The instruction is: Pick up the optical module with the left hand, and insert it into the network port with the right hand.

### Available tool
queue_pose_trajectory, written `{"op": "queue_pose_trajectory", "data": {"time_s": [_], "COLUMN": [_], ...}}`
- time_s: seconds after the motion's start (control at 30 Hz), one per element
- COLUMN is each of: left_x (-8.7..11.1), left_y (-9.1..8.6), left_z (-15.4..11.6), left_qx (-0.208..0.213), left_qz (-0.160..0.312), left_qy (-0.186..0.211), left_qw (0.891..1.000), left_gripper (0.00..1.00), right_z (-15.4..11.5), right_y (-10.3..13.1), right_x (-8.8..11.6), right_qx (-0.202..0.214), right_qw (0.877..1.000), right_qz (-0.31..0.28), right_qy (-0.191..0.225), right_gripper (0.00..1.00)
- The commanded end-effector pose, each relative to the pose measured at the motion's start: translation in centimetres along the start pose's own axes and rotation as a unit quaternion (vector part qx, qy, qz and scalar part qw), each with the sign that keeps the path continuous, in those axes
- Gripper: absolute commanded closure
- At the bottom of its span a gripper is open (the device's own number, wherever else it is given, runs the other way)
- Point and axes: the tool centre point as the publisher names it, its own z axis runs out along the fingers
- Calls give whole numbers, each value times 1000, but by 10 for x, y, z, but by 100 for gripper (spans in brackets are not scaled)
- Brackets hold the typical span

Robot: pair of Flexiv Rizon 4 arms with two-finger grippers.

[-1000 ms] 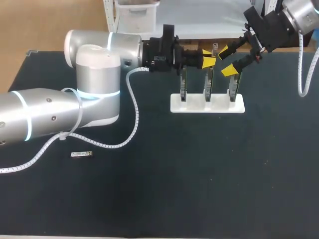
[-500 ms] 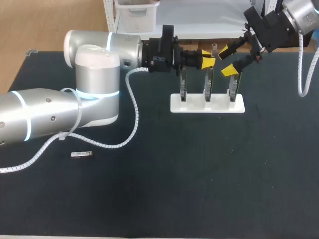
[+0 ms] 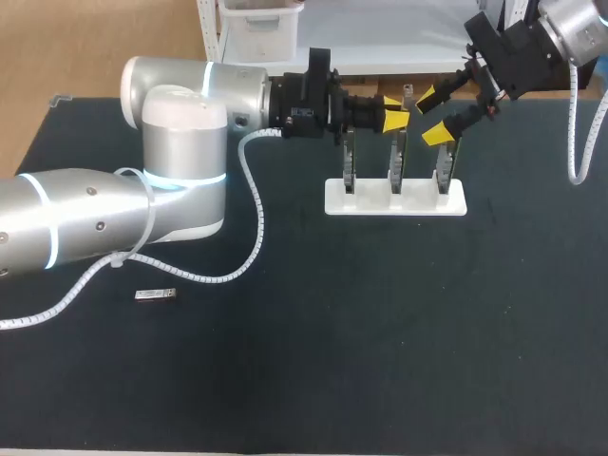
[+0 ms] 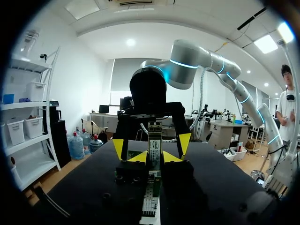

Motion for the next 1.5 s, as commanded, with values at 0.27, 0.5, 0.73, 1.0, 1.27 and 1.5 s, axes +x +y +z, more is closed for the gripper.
{"op": "queue_pose_trajectory", "data": {"time_s": [0.27,0.5,0.73,1.0,1.27,1.5], "left_x": [1,0,0,0,0,0], "left_y": [1,-1,-2,-2,-2,-2], "left_z": [1,2,2,2,2,2], "left_qx": [5,8,8,8,8,8], "left_qz": [0,1,1,1,1,1], "left_qy": [1,2,3,3,3,3], "left_qw": [1000,1000,1000,1000,1000,1000], "left_gripper": [100,100,100,100,100,100], "right_z": [0,0,0,-7,-17,-20], "right_y": [1,1,1,0,5,11], "right_x": [0,0,0,-10,-32,-48], "right_qx": [2,2,2,17,32,35], "right_qw": [1000,1000,1000,1000,999,998], "right_qz": [0,0,0,-8,-26,-40], "right_qy": [0,0,0,-4,-13,-16], "right_gripper": [0,0,0,0,0,0]}}
